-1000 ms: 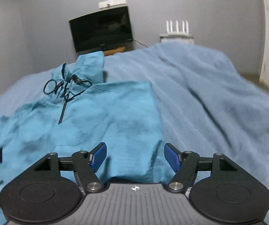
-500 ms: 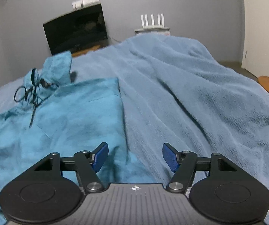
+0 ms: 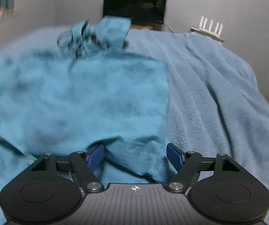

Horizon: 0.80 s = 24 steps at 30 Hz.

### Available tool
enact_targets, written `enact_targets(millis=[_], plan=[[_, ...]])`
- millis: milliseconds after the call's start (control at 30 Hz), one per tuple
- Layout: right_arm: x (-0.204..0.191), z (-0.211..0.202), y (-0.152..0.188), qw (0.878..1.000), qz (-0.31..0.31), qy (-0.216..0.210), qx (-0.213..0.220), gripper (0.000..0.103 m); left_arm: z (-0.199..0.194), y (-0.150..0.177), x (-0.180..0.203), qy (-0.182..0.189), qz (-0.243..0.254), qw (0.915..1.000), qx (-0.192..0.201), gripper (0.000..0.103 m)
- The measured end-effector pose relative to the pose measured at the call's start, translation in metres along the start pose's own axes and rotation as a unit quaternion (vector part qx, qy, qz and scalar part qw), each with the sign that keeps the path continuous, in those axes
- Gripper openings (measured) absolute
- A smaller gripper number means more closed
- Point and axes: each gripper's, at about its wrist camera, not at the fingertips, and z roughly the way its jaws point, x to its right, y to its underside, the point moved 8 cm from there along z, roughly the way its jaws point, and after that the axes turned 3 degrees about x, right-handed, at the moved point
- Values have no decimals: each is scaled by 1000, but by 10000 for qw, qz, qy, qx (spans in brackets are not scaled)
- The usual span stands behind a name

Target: Fold large clothes

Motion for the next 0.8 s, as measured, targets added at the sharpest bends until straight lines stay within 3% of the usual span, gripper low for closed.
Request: enact_targets(millis=[100, 167, 267, 367, 500, 567, 633, 800], plan=[[2, -11, -10, 9983, 374, -223, 397, 88, 1, 2, 3, -68, 138, 9999, 38, 4], [6, -3, -10, 9981, 434, 34, 425, 88, 1, 3, 3, -99, 208, 9997, 48, 4], [15, 25, 5, 9978, 201, 630, 19, 87, 2, 4, 2, -116, 275, 9995, 65, 7], [38, 49, 27, 9918, 455, 1093, -474, 86, 2, 4, 3, -111, 325, 9994, 97, 7], [51, 44, 25, 9877, 1167, 999, -294, 87, 1, 5, 5, -96, 362, 9992, 98, 12], [48, 30, 17, 9869, 1259, 1010, -58, 87, 0, 5, 8, -21, 379, 9992, 87, 30], [35, 9, 1, 9864, 1367, 875, 242, 88, -3, 5, 12, 94, 396, 9991, 113, 41], [-22, -32, -38, 9799, 1845, -282, 709, 101, -15, 0, 20, 125, 509, 9981, 322, 59]])
